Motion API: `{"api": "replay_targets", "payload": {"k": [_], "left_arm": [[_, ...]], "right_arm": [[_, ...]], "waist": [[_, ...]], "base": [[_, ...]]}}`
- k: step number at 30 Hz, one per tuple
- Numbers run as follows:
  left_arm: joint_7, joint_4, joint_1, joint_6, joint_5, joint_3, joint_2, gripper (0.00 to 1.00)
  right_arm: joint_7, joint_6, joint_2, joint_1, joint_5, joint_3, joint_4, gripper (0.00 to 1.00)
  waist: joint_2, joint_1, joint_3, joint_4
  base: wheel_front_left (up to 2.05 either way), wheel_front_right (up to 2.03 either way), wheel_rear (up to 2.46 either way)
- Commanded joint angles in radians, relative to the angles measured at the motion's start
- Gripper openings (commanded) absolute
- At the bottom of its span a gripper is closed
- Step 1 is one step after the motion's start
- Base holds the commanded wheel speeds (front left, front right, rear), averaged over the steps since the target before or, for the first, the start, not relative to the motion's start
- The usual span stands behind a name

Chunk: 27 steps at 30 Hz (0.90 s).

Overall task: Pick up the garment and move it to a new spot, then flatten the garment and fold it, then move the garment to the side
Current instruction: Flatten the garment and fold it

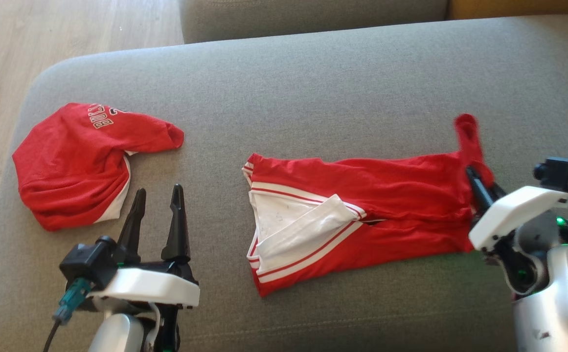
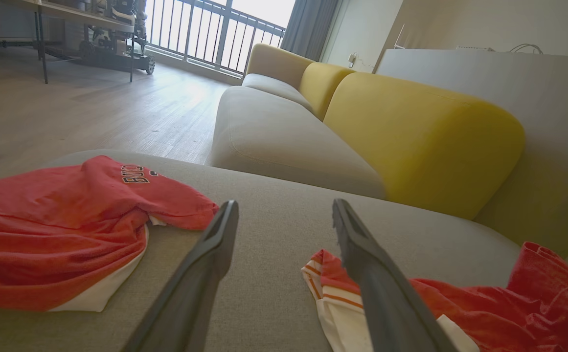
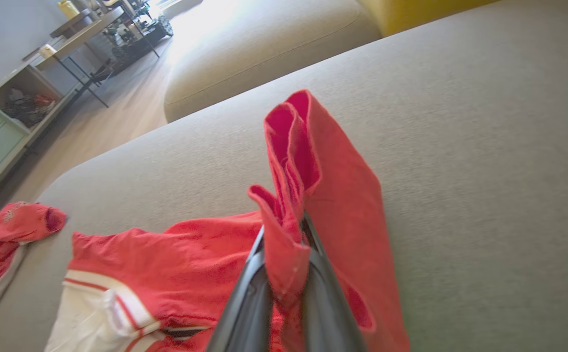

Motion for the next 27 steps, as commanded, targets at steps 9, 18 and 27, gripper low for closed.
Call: {"api": "replay_targets", "payload": {"k": [9,18,27], "left_arm": [[-0.005,-0.032,-0.037,0.005,0.005,0.03,0.002,1.0],[-0.005,-0.024,-0.04,0.002,0.005,0.044,0.002,1.0],[-0.005,-0.028,-0.055,0.011,-0.021,0.02,0.002,1.0]], "right_arm": [[0.115,0.0,0.027,0.049,0.232,0.164,-0.281,0.0],[0.04,0.0,0.028,0.071,0.458,0.394,-0.285,0.0],[-0.06,0.0,0.028,0.017,0.501,0.518,-0.159,0.0]], "waist": [[0.0,0.0,0.006,0.014],[0.0,0.0,0.015,0.045],[0.0,0.0,0.05,0.096]], "base": [[0.0,0.0,0.0],[0.0,0.0,0.0],[0.0,0.0,0.0]]}}
